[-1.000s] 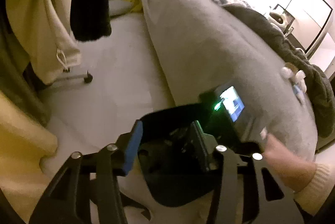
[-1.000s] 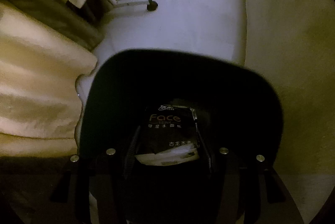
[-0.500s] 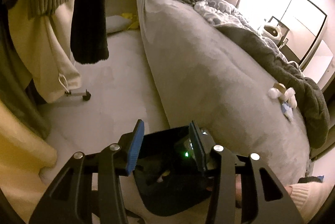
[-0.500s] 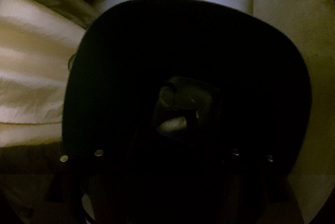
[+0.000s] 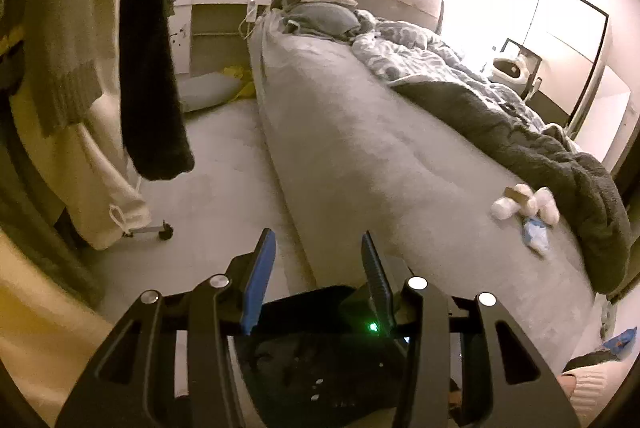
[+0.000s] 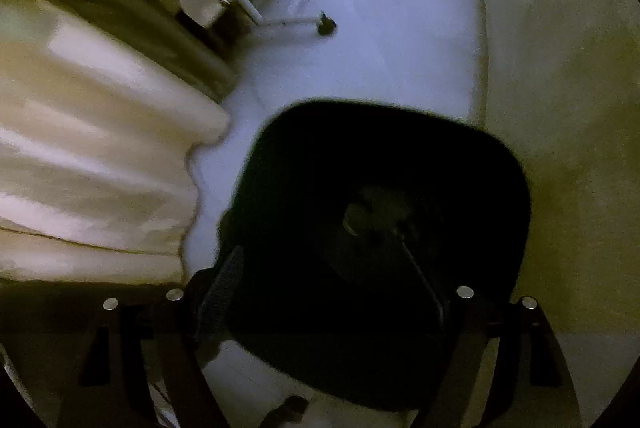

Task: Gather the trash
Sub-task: 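Move both tools back to the bed toward the scattered items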

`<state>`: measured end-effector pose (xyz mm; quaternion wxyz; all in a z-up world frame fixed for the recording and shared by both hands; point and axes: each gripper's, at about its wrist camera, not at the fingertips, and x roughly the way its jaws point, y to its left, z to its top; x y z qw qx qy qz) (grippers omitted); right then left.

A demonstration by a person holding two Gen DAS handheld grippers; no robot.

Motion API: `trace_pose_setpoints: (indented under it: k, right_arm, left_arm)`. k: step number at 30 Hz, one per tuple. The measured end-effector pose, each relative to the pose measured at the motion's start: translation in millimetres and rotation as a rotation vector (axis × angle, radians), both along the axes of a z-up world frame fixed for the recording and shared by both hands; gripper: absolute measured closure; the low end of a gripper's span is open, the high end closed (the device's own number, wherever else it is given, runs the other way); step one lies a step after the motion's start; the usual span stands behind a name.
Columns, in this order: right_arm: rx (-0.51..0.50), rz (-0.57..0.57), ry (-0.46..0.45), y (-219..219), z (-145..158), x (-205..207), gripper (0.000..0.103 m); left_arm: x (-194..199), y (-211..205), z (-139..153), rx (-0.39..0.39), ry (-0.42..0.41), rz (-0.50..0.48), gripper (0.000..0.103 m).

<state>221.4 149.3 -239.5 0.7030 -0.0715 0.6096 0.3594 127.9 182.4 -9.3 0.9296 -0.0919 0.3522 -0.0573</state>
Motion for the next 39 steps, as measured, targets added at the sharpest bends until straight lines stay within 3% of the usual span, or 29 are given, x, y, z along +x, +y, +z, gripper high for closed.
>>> trace_pose_setpoints:
  k: [9,16,20,28,39]
  right_arm:
    - [0.148,0.008,-0.114,-30,63,-4,0.021]
    - [0.202,-0.005,-0.306,-70,117,-7,0.020]
    - [0.219,-0.050,-0.354,-100,130,-2,0.020]
    - [0.228,-0.158,-0.456,-168,159,11,0.020]
    - [0.209,-0.278,-0.517,-243,170,16,0.020]
  left_arm:
    - [9,-32,19,0.000,-0.034,-0.038,0.056]
    - [14,-53,32,0.010,-0.082,-0.042,0.053]
    - [21,-69,32,0.008,-0.083,-0.057,0.052]
    - [31,-107,34,0.024,-0.098,-0.109,0.042]
    - [45,-161,28,0.032,-0.100,-0.200,0.032]
